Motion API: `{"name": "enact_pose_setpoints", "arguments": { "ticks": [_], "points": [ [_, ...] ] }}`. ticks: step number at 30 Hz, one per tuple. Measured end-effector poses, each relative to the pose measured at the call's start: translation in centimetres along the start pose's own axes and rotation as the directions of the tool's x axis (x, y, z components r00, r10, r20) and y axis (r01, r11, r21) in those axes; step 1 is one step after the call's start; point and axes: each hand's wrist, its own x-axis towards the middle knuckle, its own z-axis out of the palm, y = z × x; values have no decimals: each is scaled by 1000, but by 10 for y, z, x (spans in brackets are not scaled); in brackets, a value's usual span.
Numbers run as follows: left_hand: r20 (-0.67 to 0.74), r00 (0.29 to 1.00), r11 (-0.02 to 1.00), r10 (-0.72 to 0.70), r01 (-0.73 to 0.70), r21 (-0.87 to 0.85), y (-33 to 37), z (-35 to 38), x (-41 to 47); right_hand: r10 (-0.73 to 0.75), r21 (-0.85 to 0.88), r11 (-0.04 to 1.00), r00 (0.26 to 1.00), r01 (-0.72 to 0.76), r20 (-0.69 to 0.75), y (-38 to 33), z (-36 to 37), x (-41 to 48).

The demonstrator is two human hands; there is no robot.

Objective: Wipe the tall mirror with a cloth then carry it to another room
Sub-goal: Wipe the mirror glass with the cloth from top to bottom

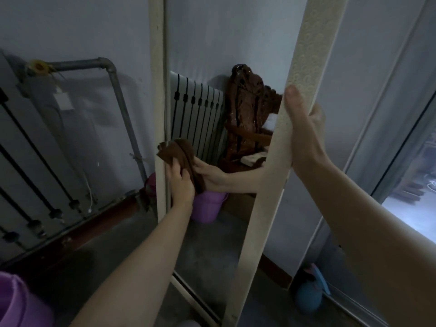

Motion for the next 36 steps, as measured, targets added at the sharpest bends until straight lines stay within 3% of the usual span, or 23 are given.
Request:
{"name": "enact_pose_setpoints", "arguments": {
  "ticks": [4, 8, 11, 14, 17, 20, 22, 24, 27, 31, 34, 36],
  "points": [
    [152, 981, 993, 120, -119, -16, 0, 13, -69, 72, -36, 997, 996, -70, 58, 24, -7, -24],
    [373, 887, 946, 274, -319, 63, -3, 17, -136, 204, -25, 979, 973, -202, 105, 56, -11, -61],
    [417, 818, 876, 395, -472, 96, -7, 21, -150, 202, -14, 979, 978, -202, 48, 59, -9, -64],
    [381, 818, 860, 431, -501, 101, -13, 26, -141, 167, -17, 986, 986, -167, 18, 62, -6, -61],
    [300, 878, 888, 372, -431, 158, -23, 29, -124, 163, -15, 987, 986, -162, 37, 61, -6, -61],
    [133, 963, 961, 235, -250, 115, -37, 21, -92, 163, -1, 987, 986, -163, 45, 62, -7, -60],
    [54, 992, 969, 114, -123, 214, -50, 9, -59, 166, 6, 986, 984, -167, 59, 63, -8, -60],
    [-4, 998, 972, -59, 58, 227, -65, -5, -25, 171, -1, 985, 983, -172, 60, 63, -8, -61],
    [-59, 968, 965, -243, 248, 88, -76, -16, -4, 170, -15, 985, 984, -170, 50, 61, -7, -62],
    [-44, 974, 975, -221, 222, 8, -70, -3, -42, 179, -8, 984, 981, -178, 70, 60, -8, -68],
    [38, 994, 993, -98, 95, 73, -65, 7, -97, 176, 4, 984, 980, -177, 90, 57, -10, -70],
    [167, 986, 997, 20, -33, 74, -60, 15, -138, 161, 6, 987, 983, -162, 89, 55, -12, -68]
  ]
}}
